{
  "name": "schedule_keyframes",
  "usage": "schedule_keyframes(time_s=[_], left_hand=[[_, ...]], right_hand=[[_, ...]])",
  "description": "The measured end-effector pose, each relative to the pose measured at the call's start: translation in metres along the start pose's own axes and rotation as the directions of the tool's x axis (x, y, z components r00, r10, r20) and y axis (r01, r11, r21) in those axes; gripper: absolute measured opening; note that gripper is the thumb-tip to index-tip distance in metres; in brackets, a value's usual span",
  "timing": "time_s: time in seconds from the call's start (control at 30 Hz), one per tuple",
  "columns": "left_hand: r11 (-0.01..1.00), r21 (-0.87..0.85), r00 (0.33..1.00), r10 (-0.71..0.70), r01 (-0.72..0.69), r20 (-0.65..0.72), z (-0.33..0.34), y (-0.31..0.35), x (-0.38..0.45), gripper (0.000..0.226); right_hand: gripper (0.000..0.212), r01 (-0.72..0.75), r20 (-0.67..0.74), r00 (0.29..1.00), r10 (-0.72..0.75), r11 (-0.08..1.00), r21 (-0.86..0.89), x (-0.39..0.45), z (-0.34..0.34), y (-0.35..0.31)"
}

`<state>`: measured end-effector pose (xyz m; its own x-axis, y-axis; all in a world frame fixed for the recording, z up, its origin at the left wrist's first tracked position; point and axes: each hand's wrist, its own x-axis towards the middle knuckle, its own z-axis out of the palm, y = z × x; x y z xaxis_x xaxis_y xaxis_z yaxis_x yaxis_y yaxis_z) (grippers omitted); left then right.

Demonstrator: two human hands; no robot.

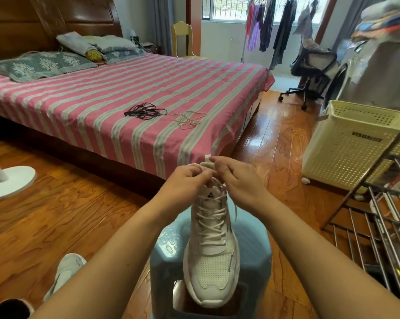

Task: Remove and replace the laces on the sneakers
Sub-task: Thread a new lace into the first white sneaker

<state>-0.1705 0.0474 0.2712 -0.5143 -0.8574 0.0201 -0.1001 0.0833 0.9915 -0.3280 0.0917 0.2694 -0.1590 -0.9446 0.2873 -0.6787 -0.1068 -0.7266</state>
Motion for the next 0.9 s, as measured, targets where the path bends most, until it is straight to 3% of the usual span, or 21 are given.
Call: schedule_keyframes(time_s=[0.07,0.13,0.27,0.37,0.43,0.5,0.57,0.63,0.7,0.73,0.8,0.9], left_hand=[[1.000,-0.017,1.000,0.001,-0.001,0.019,-0.006,-0.001,-0.001,0.024],[1.000,-0.005,0.999,0.010,-0.010,0.043,-0.009,0.000,-0.001,0.023],[0.994,0.096,0.989,0.037,-0.051,0.145,-0.019,0.000,-0.001,0.013],[0.941,0.274,0.978,0.207,-0.199,-0.001,-0.015,-0.004,-0.002,0.027],[0.890,0.320,0.922,0.373,-0.324,-0.103,-0.003,-0.004,-0.005,0.043],[0.861,0.312,0.879,0.458,-0.403,-0.130,0.007,-0.007,-0.008,0.050],[0.865,0.287,0.878,0.460,-0.410,-0.132,0.010,-0.013,-0.008,0.042],[0.903,0.232,0.913,0.393,-0.362,-0.107,0.009,-0.017,-0.009,0.031],[0.943,0.154,0.945,0.313,-0.297,-0.094,0.006,-0.020,-0.012,0.026],[0.952,0.120,0.951,0.295,-0.283,-0.097,0.005,-0.021,-0.013,0.023],[0.943,0.110,0.937,0.328,-0.315,-0.124,0.003,-0.024,-0.015,0.016],[0.827,0.288,0.837,0.532,-0.482,-0.127,0.004,-0.031,-0.013,0.014]], right_hand=[[0.028,0.005,-0.083,0.997,-0.008,0.999,-0.032,0.003,-0.009,0.004],[0.022,-0.025,-0.079,0.997,0.023,0.999,-0.028,0.005,-0.019,0.002],[0.020,-0.179,0.292,0.943,0.162,0.983,0.034,-0.006,-0.019,-0.005],[0.036,-0.297,0.260,0.934,0.245,0.938,0.181,-0.005,-0.014,-0.007],[0.051,-0.355,0.276,0.917,0.287,0.903,0.243,-0.002,-0.012,-0.010],[0.046,-0.428,0.298,0.888,0.350,0.867,0.255,0.000,-0.009,-0.014],[0.030,-0.496,0.325,0.862,0.390,0.783,0.374,0.001,-0.007,-0.018],[0.015,-0.498,0.338,0.867,0.365,0.634,0.592,0.002,-0.007,-0.019],[0.024,-0.501,0.365,0.864,0.348,0.513,0.697,0.001,-0.008,-0.016],[0.023,-0.509,0.370,0.859,0.353,0.519,0.687,0.000,-0.007,-0.014],[0.022,-0.540,0.316,0.841,0.439,0.655,0.528,-0.003,-0.005,-0.013],[0.047,-0.579,0.258,0.814,0.520,0.761,0.294,-0.003,-0.006,-0.017]])
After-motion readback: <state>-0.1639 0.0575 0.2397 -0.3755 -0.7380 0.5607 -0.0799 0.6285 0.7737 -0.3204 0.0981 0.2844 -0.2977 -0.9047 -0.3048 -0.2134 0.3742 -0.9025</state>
